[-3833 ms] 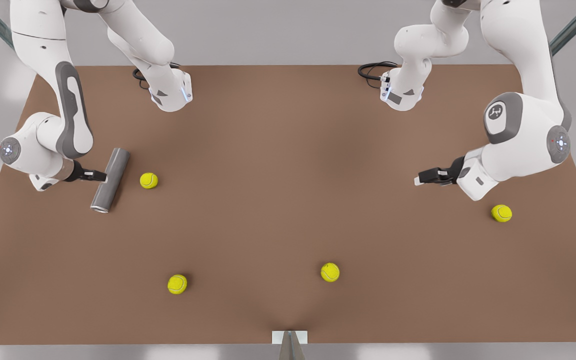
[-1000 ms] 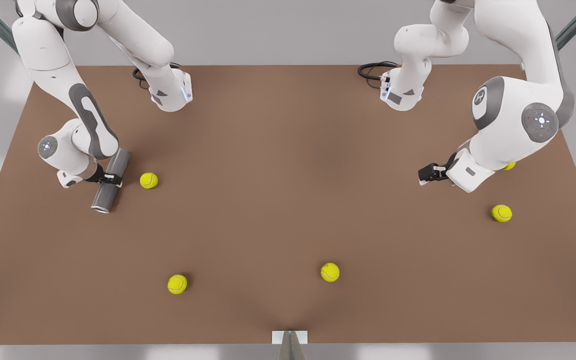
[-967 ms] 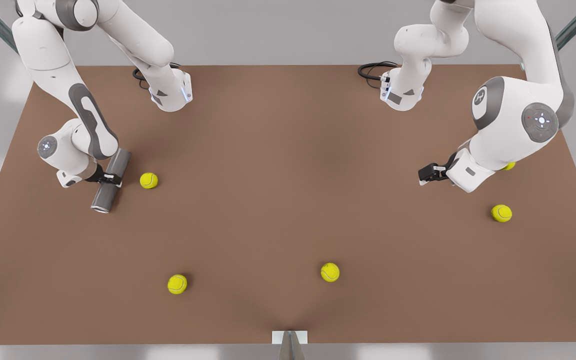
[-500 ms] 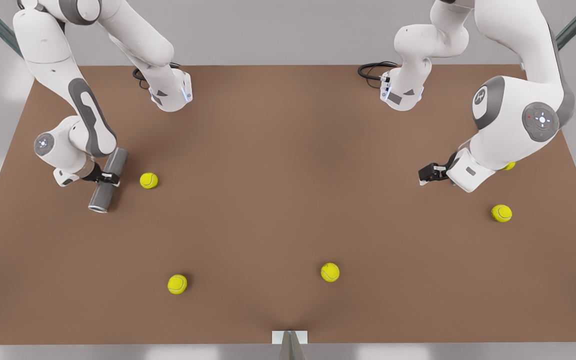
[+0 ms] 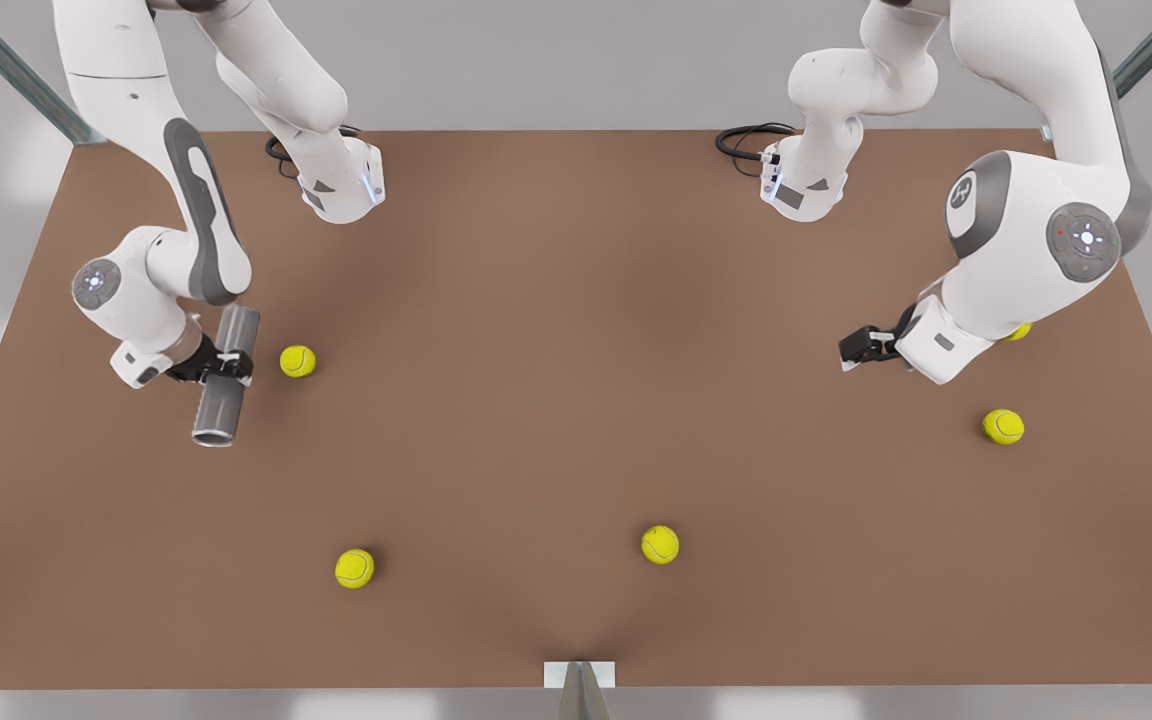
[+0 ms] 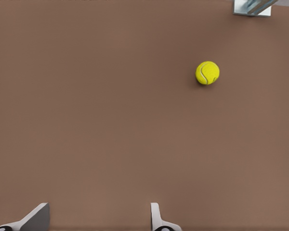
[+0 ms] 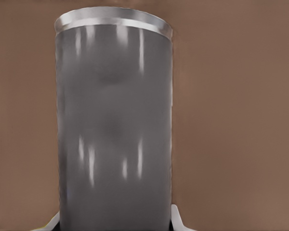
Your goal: Put the tennis tube upright
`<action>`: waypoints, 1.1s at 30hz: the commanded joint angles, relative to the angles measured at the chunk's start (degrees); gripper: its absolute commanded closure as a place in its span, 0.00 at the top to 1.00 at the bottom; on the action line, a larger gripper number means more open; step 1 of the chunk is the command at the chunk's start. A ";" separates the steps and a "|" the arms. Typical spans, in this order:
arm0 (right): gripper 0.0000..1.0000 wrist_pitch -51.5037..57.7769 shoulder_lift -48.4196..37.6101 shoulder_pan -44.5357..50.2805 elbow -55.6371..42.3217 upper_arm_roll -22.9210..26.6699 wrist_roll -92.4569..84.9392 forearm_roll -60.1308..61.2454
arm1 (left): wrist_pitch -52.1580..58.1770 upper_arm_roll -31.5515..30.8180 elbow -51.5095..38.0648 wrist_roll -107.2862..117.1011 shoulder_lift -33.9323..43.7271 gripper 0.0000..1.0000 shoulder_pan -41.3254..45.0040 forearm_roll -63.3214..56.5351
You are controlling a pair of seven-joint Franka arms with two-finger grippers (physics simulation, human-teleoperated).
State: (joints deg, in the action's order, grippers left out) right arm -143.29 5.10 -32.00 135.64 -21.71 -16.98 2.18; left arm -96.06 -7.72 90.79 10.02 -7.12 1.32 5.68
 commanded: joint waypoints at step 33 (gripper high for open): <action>0.76 8.99 25.05 51.59 -41.07 4.92 -24.68 -11.32 | -1.32 0.08 0.26 -0.70 -4.22 1.00 -3.95 17.88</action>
State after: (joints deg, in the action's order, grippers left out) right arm -134.34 30.42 20.56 94.29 -16.79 -41.73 -8.98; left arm -97.44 -7.75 90.89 9.26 -12.15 -3.10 16.61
